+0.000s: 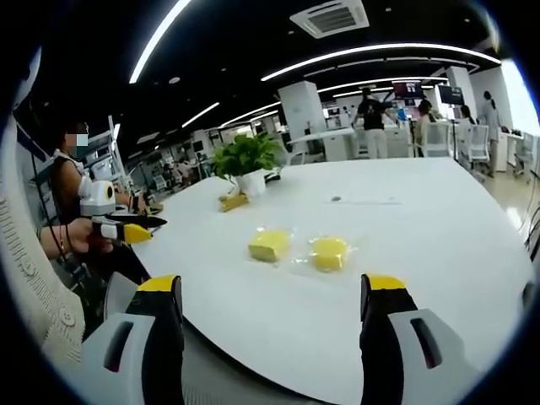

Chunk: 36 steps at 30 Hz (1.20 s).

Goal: Compare the silicone blocks by pressing each to a similar depth, holding the contact briefly, and releasing to observe deformation and rebound differences across the visible hardness samples.

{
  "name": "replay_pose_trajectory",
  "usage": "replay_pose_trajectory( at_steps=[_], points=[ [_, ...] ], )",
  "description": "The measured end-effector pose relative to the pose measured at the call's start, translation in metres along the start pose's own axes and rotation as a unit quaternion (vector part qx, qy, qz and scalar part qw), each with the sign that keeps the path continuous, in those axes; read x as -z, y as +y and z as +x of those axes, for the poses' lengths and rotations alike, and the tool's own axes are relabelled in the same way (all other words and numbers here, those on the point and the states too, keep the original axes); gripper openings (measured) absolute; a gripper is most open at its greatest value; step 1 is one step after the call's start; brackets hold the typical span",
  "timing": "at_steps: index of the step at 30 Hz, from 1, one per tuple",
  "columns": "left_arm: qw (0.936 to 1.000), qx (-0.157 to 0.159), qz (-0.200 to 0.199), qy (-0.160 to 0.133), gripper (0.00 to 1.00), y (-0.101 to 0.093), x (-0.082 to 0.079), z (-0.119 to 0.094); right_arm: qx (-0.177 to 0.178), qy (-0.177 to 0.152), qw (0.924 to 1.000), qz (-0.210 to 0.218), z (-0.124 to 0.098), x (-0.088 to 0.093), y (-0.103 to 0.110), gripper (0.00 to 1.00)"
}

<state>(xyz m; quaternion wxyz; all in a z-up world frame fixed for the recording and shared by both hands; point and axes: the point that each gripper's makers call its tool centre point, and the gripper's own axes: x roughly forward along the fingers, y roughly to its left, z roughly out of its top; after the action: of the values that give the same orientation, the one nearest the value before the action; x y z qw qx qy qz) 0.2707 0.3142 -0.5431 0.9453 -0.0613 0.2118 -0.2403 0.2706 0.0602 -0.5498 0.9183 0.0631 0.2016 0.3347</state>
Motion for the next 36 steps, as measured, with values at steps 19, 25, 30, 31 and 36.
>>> replay_pose_trajectory(
  at_steps=[19,25,30,31,36],
  points=[
    [0.9948,0.05,-0.086,-0.024,0.78,0.012,-0.052,0.017,-0.006,-0.006,0.9999,-0.009,0.007,-0.017,-0.007,0.8],
    [0.9885,0.074,-0.124,-0.045,0.78,0.017,-0.074,0.031,-0.013,-0.004,0.9998,-0.015,0.012,-0.022,-0.009,0.8],
    [0.9892,0.074,-0.123,-0.031,0.76,0.034,-0.079,0.051,-0.018,0.005,0.9997,-0.019,0.019,-0.022,-0.013,0.8],
    [0.9893,0.073,-0.123,-0.028,0.76,0.037,-0.08,0.055,-0.019,0.005,0.9996,-0.019,0.02,-0.023,-0.014,0.8],
    [0.9883,0.068,-0.134,-0.025,0.76,0.064,-0.085,0.08,-0.017,0.01,0.9996,-0.019,0.025,-0.025,-0.018,0.8]
  ],
)
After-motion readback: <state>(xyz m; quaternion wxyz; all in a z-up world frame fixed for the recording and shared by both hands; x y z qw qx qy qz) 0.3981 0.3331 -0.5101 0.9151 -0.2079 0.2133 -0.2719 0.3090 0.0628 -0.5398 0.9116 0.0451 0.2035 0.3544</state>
